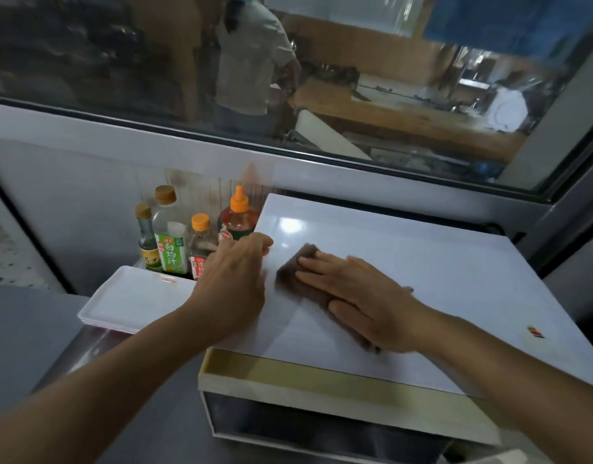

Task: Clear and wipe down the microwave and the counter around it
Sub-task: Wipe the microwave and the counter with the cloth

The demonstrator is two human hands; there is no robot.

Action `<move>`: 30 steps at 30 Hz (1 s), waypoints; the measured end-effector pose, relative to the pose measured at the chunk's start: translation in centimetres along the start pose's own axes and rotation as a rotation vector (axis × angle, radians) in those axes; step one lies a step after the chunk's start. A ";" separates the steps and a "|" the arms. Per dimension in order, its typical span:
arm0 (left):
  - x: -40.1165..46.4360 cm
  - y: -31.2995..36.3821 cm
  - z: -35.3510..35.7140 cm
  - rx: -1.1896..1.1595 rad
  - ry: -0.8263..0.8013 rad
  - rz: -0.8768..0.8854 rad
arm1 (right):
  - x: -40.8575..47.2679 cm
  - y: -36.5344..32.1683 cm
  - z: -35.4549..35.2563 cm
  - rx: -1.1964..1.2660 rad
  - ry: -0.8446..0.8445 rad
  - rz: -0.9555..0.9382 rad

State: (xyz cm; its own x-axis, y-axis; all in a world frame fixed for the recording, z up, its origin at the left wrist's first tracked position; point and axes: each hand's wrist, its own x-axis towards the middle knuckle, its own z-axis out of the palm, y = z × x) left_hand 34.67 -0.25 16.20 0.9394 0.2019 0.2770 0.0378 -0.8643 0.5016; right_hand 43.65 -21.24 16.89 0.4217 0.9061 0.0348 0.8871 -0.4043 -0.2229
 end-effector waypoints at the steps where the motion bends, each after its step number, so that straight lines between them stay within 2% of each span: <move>1: 0.1 0.1 0.1 0.036 0.002 0.012 | 0.4 1.4 -0.4 -0.009 0.005 0.054; 5: 0.5 0.6 0.2 0.177 -0.031 0.035 | 2.5 6.6 -2.1 -0.103 0.027 0.283; 8: 0.7 1.7 0.2 0.254 -0.052 -0.035 | 2.2 6.1 -1.7 -0.102 0.047 0.327; 14: 0.8 6.8 2.2 0.162 -0.033 0.039 | -7.8 2.0 -0.5 -0.043 0.056 0.011; 16: 0.9 8.7 3.4 0.150 -0.067 0.070 | -9.5 3.7 -1.2 -0.034 0.041 0.012; 20: 1.1 10.3 5.1 0.226 -0.128 0.090 | -8.7 10.4 -3.4 -0.067 0.034 0.350; 23: 1.3 10.4 5.2 0.245 -0.153 0.064 | -7.5 13.4 -4.3 -0.101 0.053 0.448; 26: 1.3 11.3 5.3 0.286 -0.143 -0.010 | -8.3 12.4 -3.5 -0.085 0.034 0.427; 30: 1.0 13.9 6.7 0.264 -0.120 0.027 | -14.1 8.8 -1.9 -0.084 0.096 0.193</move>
State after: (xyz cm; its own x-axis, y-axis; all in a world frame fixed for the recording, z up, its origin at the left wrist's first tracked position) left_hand 38.42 -15.16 18.00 0.9742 0.1348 0.1807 0.0848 -0.9618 0.2604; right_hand 45.88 -37.86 16.32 0.5976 0.7964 0.0926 0.7989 -0.5817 -0.1531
